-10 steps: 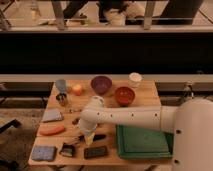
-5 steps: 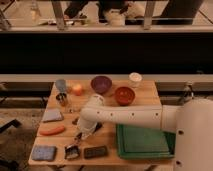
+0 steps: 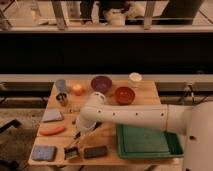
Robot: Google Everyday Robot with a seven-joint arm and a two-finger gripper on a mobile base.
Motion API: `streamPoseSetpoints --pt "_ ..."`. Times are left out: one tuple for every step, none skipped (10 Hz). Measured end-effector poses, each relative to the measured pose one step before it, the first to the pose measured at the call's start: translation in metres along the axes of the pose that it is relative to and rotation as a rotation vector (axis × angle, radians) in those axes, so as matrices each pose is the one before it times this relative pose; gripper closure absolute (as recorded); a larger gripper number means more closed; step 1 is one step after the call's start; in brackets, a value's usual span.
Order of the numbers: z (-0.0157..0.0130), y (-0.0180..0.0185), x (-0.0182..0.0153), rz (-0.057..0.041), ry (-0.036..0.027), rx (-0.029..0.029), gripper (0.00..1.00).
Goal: Wipe tray with brush
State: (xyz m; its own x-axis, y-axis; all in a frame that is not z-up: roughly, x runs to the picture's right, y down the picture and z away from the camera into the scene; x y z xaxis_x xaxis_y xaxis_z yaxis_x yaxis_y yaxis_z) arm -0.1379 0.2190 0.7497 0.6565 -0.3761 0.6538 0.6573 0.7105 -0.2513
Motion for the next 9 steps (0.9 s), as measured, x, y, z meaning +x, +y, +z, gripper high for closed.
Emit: streamPoseSetpoints --pt "-0.00832 -0.00182 -0.00385 0.00894 0.00962 0.01545 1.0" --pt "-0.0101 -0.00195 -0.00296 0.01905 0.02244 0.01665 1.0" --pt "-0.01105 -0.00196 -0.00298 0.01996 0.02565 0.01733 1.0" --pt "-0.01489 -0.00203 -0.00011 0.0178 0.02693 0.02465 1.0" --pt "-0.0136 -0.00092 0.00197 0.01411 0.01994 0.02078 1.0" --pt "-0.02321 0.00169 0.01058 0.02516 0.03375 0.03247 1.0" --pt "-0.00998 0.00284 0.00876 0.01914 0.01374 0.01245 1.0" --pt "-0.0139 0.00391 0.01566 0.0235 0.02196 0.01841 1.0" --pt "-0.01047 0.0041 0.01645 0.02287 0.01449 0.00963 1.0"
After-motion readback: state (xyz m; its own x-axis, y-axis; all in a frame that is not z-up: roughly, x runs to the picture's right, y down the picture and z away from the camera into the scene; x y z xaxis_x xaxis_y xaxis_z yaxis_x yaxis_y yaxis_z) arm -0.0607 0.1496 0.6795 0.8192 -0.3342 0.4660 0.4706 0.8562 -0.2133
